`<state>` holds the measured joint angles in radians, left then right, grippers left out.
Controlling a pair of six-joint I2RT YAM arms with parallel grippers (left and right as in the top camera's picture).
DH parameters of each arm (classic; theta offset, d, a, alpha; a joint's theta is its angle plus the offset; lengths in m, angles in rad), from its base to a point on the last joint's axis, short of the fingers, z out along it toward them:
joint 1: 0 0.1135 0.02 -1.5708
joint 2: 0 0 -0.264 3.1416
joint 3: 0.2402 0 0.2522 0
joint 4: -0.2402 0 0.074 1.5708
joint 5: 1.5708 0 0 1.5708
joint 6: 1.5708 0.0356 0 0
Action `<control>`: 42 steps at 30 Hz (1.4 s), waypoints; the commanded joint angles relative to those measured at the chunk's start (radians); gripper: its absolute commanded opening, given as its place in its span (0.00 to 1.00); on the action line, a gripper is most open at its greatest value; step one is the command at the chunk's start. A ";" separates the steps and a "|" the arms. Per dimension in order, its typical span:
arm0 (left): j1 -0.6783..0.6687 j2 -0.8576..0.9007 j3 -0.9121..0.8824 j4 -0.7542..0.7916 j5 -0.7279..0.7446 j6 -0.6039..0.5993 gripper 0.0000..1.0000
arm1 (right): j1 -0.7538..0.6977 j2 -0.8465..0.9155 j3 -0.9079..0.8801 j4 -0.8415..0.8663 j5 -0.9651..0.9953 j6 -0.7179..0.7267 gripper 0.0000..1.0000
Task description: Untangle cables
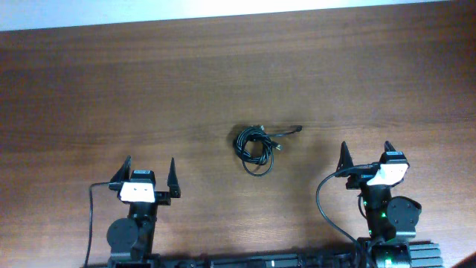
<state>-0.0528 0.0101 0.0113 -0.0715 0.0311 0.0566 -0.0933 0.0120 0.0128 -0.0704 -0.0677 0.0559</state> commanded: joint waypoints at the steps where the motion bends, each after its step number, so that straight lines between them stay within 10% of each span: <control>1: 0.005 -0.004 -0.003 -0.008 0.015 -0.003 0.99 | 0.008 0.005 -0.007 -0.003 0.012 0.000 0.99; 42: 0.005 -0.004 0.002 0.148 0.087 -0.053 0.99 | 0.008 0.005 -0.007 -0.003 0.012 0.000 0.99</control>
<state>-0.0528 0.0113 0.0101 0.0265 0.0612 0.0559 -0.0933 0.0132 0.0128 -0.0708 -0.0677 0.0563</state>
